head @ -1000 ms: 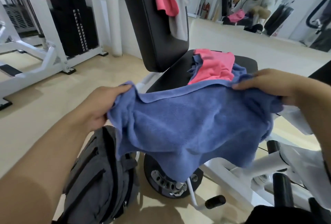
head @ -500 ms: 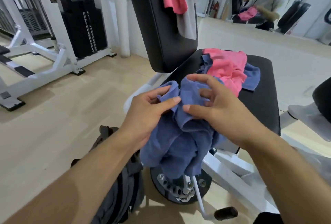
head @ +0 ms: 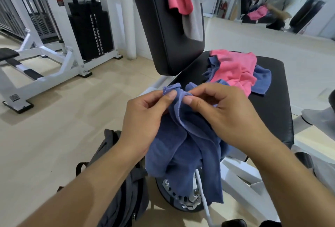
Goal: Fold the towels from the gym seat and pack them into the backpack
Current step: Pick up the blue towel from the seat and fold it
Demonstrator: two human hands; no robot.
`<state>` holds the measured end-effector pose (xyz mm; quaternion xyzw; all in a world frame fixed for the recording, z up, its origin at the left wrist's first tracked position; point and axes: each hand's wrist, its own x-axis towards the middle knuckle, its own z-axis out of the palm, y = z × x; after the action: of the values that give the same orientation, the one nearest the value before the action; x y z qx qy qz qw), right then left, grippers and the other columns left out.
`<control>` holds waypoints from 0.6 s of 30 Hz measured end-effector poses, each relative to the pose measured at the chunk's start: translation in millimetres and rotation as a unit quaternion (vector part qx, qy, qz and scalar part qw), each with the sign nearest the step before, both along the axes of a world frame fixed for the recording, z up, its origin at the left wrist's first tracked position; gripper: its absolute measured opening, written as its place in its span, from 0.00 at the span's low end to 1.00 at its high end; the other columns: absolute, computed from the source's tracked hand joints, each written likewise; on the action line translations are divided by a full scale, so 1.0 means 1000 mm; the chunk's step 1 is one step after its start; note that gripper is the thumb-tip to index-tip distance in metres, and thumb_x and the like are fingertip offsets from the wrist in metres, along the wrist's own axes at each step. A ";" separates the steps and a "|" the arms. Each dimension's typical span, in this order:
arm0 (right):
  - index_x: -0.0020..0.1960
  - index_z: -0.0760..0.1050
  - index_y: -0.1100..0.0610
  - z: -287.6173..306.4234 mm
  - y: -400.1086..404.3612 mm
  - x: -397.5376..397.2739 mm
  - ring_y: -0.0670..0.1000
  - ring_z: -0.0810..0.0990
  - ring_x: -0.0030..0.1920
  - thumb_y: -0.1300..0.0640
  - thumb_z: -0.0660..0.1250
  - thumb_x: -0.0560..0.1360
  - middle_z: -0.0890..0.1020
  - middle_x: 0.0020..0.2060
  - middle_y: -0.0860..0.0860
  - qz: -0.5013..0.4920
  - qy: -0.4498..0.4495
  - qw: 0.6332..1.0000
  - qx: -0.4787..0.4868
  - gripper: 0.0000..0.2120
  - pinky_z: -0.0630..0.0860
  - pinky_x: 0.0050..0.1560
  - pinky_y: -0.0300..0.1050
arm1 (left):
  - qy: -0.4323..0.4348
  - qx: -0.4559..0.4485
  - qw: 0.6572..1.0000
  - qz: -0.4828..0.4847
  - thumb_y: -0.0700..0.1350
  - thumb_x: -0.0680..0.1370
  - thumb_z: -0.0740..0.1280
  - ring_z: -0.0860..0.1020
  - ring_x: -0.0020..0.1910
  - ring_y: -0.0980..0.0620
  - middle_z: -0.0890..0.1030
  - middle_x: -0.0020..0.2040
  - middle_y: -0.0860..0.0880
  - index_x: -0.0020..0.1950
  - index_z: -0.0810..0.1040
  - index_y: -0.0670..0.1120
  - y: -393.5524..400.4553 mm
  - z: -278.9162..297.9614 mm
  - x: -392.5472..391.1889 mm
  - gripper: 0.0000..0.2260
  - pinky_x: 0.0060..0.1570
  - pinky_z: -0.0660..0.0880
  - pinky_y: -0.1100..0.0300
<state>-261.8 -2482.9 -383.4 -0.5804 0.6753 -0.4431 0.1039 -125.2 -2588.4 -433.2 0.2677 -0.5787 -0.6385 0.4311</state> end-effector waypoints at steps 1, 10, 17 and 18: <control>0.46 0.83 0.47 0.000 -0.001 0.000 0.45 0.81 0.45 0.50 0.72 0.77 0.82 0.43 0.47 -0.013 0.033 0.999 -0.011 0.03 0.77 0.49 0.40 | -0.002 -0.012 1.000 0.005 0.45 0.80 0.71 0.86 0.52 0.44 0.88 0.48 0.45 0.51 0.88 0.48 0.001 0.001 0.000 0.06 0.62 0.78 0.41; 0.44 0.82 0.42 0.004 -0.004 0.002 0.42 0.79 0.51 0.51 0.77 0.73 0.82 0.47 0.36 -0.037 0.053 0.997 -0.049 0.06 0.72 0.51 0.31 | -0.030 -0.075 0.997 -0.011 0.44 0.84 0.64 0.86 0.51 0.46 0.88 0.47 0.46 0.53 0.88 0.46 0.009 0.004 0.005 0.12 0.61 0.79 0.43; 0.44 0.81 0.41 0.005 -0.007 0.006 0.43 0.80 0.50 0.49 0.76 0.73 0.82 0.47 0.34 -0.022 0.054 0.997 -0.056 0.04 0.73 0.51 0.33 | -0.006 -0.104 0.994 -0.024 0.48 0.79 0.67 0.86 0.52 0.49 0.88 0.48 0.49 0.53 0.87 0.45 0.013 0.009 0.009 0.11 0.59 0.80 0.52; 0.44 0.82 0.42 0.005 -0.007 0.006 0.43 0.80 0.50 0.47 0.76 0.73 0.82 0.47 0.34 -0.021 0.052 0.997 -0.055 0.03 0.73 0.51 0.34 | -0.008 -0.110 0.994 -0.018 0.47 0.78 0.68 0.86 0.51 0.51 0.88 0.48 0.50 0.53 0.87 0.45 0.013 0.009 0.009 0.10 0.58 0.81 0.53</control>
<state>-255.4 -2490.0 -378.5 -0.5933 0.6664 -0.4507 0.0268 -115.9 -2575.7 -423.7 0.2128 -0.6533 -0.5768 0.4417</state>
